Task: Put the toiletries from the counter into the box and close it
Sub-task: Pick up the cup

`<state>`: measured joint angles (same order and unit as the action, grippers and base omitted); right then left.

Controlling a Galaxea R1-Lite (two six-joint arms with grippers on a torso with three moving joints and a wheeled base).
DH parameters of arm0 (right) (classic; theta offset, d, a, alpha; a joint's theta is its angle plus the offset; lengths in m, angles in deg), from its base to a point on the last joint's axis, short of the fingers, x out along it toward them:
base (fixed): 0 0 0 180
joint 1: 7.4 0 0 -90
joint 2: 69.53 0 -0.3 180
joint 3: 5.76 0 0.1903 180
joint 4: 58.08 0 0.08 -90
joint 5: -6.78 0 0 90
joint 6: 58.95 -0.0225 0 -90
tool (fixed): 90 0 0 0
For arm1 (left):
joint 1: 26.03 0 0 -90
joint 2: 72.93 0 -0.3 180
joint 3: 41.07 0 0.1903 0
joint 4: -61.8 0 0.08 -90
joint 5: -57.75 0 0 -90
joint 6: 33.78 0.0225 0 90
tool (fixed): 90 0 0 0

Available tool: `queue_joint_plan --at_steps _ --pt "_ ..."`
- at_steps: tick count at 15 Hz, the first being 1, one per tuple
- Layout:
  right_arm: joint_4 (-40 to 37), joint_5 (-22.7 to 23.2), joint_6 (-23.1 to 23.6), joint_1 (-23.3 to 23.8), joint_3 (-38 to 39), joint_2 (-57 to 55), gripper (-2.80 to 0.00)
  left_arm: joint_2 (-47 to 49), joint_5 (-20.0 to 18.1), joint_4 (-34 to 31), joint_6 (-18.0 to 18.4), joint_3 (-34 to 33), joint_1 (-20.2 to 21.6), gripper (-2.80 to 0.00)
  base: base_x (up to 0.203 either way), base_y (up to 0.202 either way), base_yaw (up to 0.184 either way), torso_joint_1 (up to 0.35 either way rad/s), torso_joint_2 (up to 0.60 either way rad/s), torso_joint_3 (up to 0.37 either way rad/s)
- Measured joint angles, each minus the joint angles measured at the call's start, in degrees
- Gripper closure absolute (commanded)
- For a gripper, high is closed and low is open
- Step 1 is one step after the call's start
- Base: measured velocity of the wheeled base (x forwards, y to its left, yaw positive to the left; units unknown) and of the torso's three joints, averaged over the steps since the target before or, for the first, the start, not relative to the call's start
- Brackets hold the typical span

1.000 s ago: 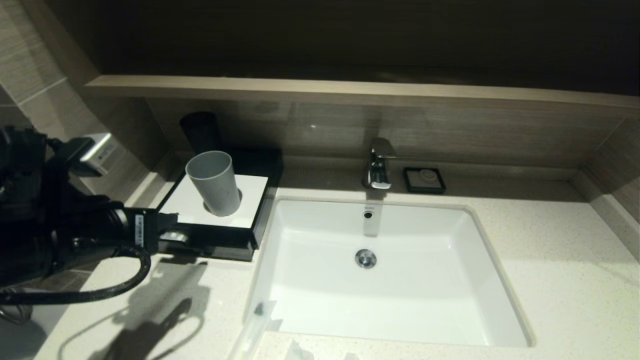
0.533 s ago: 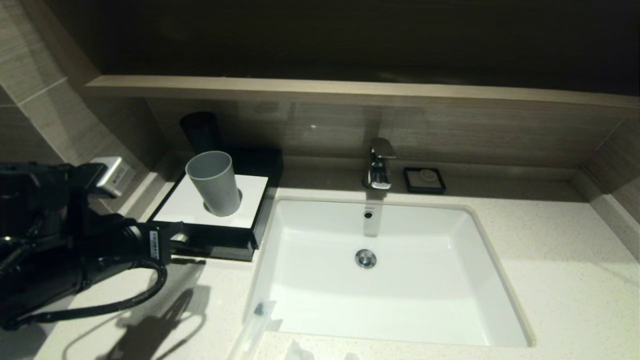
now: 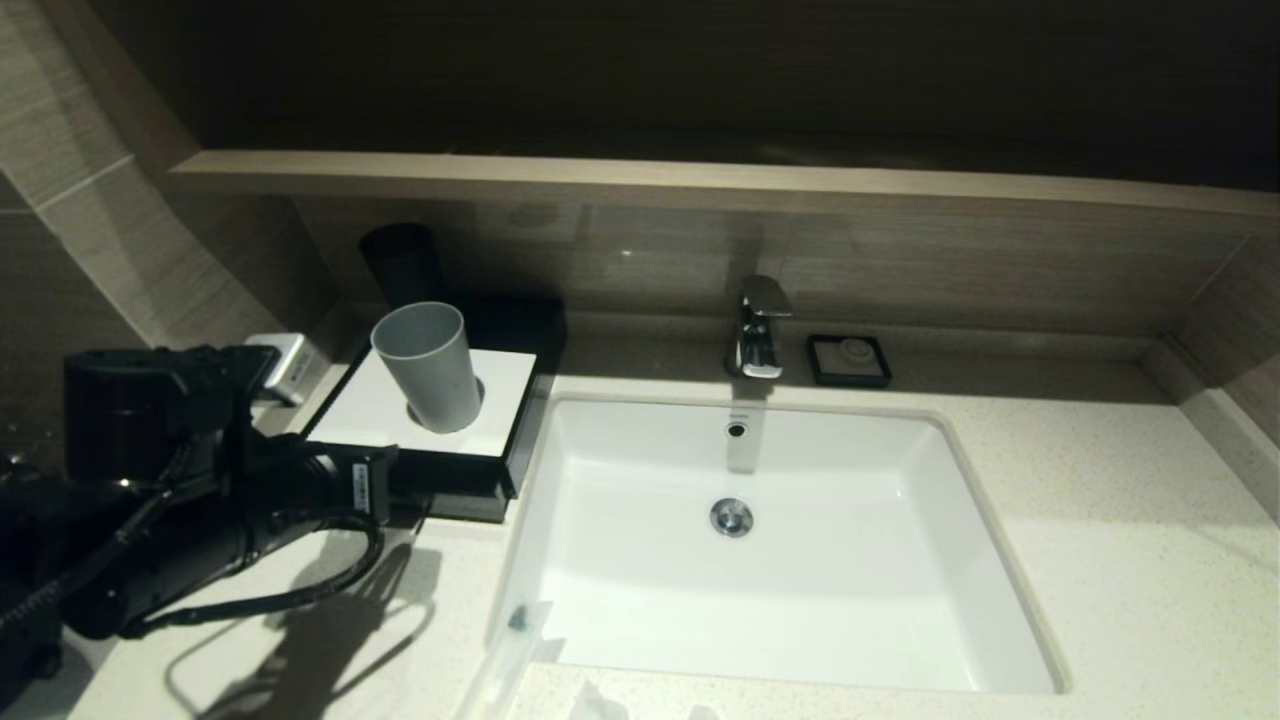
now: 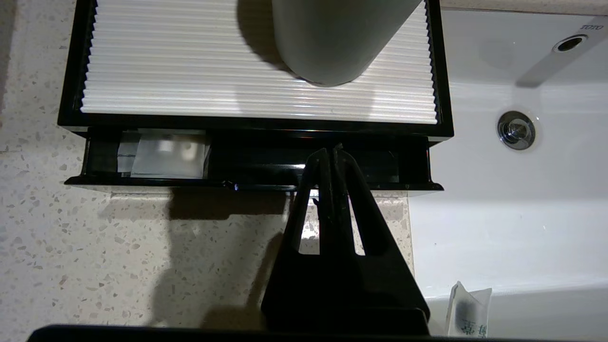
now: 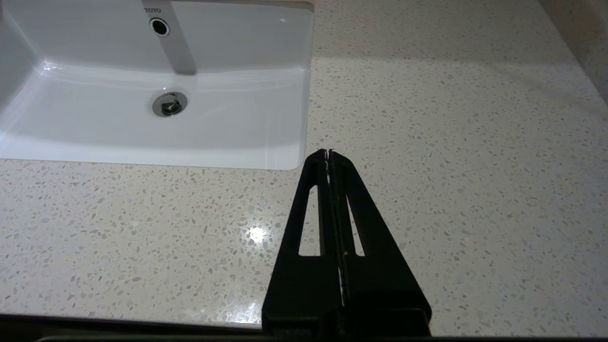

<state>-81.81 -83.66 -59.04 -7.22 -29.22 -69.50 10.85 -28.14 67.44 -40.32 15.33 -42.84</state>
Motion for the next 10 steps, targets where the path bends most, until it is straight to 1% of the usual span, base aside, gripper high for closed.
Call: queue_joint_plan --at_steps 4,6,10 --pt "-0.01 0.0 -0.01 0.0 0.0 0.0 0.0 1.84 0.95 1.31 0.22 0.35 0.02 -2.8 0.0 0.0 0.0 0.0 0.0 0.0" --pt "-0.01 0.0 0.0 0.0 0.0 0.02 0.0 2.43 1.14 1.63 1.08 0.41 0.02 -2.8 0.0 0.0 0.0 0.0 0.0 0.0" --pt "-0.01 0.02 0.0 0.0 0.0 0.02 0.0 4.06 1.44 5.5 1.65 0.56 0.04 -2.8 0.0 0.0 0.0 0.0 0.0 0.0"
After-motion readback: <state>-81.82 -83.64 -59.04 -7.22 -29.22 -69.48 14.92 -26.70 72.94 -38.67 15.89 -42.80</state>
